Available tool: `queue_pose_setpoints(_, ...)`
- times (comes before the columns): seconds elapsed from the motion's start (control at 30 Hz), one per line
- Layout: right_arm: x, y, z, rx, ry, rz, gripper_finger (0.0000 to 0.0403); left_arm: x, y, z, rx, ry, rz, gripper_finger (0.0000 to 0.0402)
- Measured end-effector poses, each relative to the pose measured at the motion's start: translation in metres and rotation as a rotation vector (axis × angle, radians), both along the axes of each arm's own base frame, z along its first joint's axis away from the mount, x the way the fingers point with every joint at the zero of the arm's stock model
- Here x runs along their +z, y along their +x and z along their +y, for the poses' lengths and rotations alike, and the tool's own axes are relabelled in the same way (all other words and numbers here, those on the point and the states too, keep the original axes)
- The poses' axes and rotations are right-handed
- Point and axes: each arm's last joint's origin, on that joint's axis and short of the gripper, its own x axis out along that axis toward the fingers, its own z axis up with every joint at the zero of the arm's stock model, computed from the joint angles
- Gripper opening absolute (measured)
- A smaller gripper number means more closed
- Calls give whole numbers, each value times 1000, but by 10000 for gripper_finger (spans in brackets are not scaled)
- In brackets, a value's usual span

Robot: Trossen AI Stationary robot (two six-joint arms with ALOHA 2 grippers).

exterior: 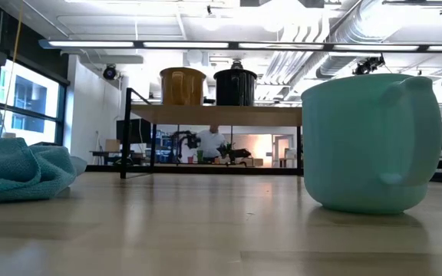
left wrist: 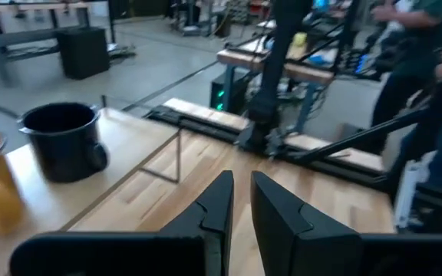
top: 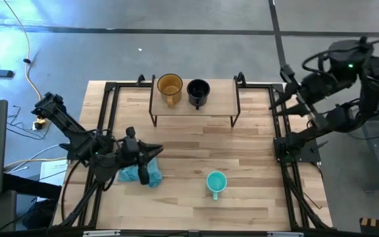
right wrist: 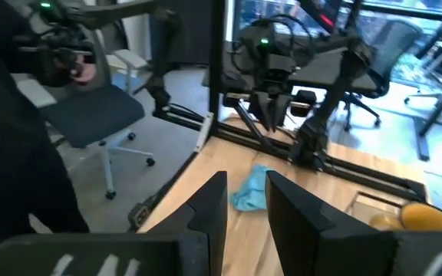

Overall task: Stack small to large cups/mugs on shelf
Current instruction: Put the light blue cup on the shelf

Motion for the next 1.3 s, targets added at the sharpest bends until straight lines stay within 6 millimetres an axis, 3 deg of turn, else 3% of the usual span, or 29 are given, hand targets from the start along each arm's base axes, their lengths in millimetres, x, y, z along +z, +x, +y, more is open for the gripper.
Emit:
queue_pose_setpoints(0.3, 1, -1, 11, 28, 5, -6, 83, 2, -9, -17, -56, -28, -33, 37)
queue_pose_setpoints(0.43, -4, 9, 17, -3, 43, 53, 83, 1, -10, -18, -62, -21, -23, 37)
queue_pose_setpoints(0.57, -22, 27, 27, -34, 5, 122, 83, 1, -10, -17, -62, 0, -12, 37)
queue_pose_setpoints(0.67, -37, 33, 32, -43, -18, 88, 82, 1, -10, -17, -67, 24, 1, 37)
queue_pose_setpoints(0.77, -54, 25, 30, -50, 11, -15, 83, 1, -10, -17, -69, 31, 5, 37)
queue_pose_setpoints(1.0, -116, 6, 25, -120, 181, -260, 82, 1, -10, -18, -101, 16, 9, 37)
queue_pose_setpoints(1.3, -201, 36, 37, -123, 388, -261, 82, 1, -10, -18, -102, 13, 8, 37)
